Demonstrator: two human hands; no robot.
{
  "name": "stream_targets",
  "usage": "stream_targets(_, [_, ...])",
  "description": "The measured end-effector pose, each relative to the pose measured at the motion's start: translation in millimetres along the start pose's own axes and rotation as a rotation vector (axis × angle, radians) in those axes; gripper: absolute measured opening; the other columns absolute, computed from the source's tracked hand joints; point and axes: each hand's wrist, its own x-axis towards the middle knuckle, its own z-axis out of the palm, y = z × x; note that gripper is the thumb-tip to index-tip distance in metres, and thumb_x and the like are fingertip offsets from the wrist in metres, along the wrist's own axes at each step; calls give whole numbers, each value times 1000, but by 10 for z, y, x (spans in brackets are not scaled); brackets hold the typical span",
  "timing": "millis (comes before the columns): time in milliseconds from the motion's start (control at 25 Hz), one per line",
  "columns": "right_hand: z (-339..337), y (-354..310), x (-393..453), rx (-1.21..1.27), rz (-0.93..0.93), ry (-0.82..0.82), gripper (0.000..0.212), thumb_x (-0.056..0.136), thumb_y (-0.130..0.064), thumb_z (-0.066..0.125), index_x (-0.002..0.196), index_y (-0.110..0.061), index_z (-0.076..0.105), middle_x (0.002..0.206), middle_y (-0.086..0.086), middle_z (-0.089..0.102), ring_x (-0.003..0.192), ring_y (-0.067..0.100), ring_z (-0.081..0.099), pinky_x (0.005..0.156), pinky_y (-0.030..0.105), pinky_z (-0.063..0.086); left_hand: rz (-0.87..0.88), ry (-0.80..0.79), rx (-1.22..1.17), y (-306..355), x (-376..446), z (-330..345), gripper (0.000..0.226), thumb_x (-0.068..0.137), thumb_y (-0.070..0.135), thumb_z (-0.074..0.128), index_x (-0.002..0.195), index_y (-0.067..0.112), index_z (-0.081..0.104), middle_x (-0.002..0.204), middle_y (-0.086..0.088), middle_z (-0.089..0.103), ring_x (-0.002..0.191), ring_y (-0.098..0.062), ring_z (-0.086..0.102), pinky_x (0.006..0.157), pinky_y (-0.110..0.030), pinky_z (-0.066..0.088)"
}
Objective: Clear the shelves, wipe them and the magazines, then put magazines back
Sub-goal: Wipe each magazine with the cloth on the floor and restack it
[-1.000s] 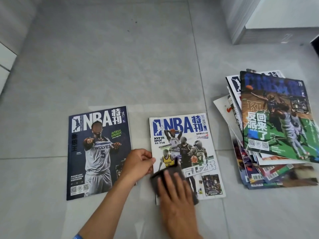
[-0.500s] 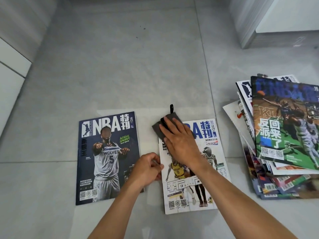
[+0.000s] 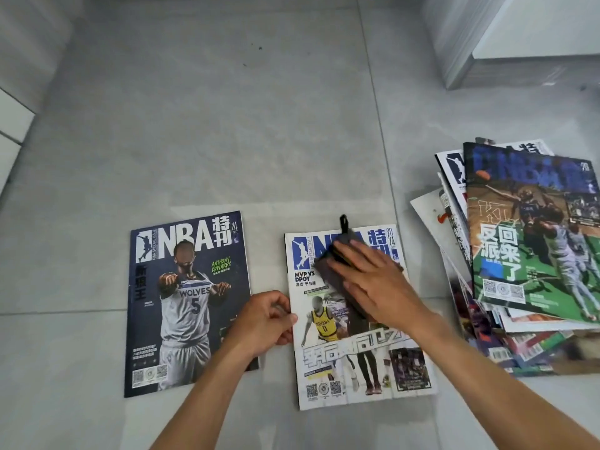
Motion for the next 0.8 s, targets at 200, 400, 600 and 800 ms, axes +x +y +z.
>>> stream_targets(200, [61,-80,-350,-57,244,98,49,103,-35,34,151,-30,38,165,-4,21,152,24,19,117,59,28,-1,10,13,-20,-18,0,7,90,4,68,88,8,62,75,-9,74,66,-21,70,64,-31,59])
stream_targets(400, [168,-571,-1575,-53,55,-6,46,104,-37,31,147,-34,46,164,-7,25,152,19,20,115,43,27,-6,36,35,-12,49,19,9,89,4,69,84,8,62,69,-8,73,61,-20,69,59,-30,58])
stream_targets(600, [-45,131,-360,77,377,88,49,104,-37,32,153,-34,30,165,-8,13,153,21,8,121,54,19,-4,49,49,17,-7,48,7,89,7,69,86,10,63,75,-9,74,64,-19,70,61,-29,59])
stream_targets(800, [-5,20,-353,67,491,93,51,104,-41,28,153,-27,36,164,-5,13,153,27,10,117,60,27,0,84,21,35,-113,61,5,90,6,67,88,9,63,79,-10,73,60,-13,67,59,-28,57])
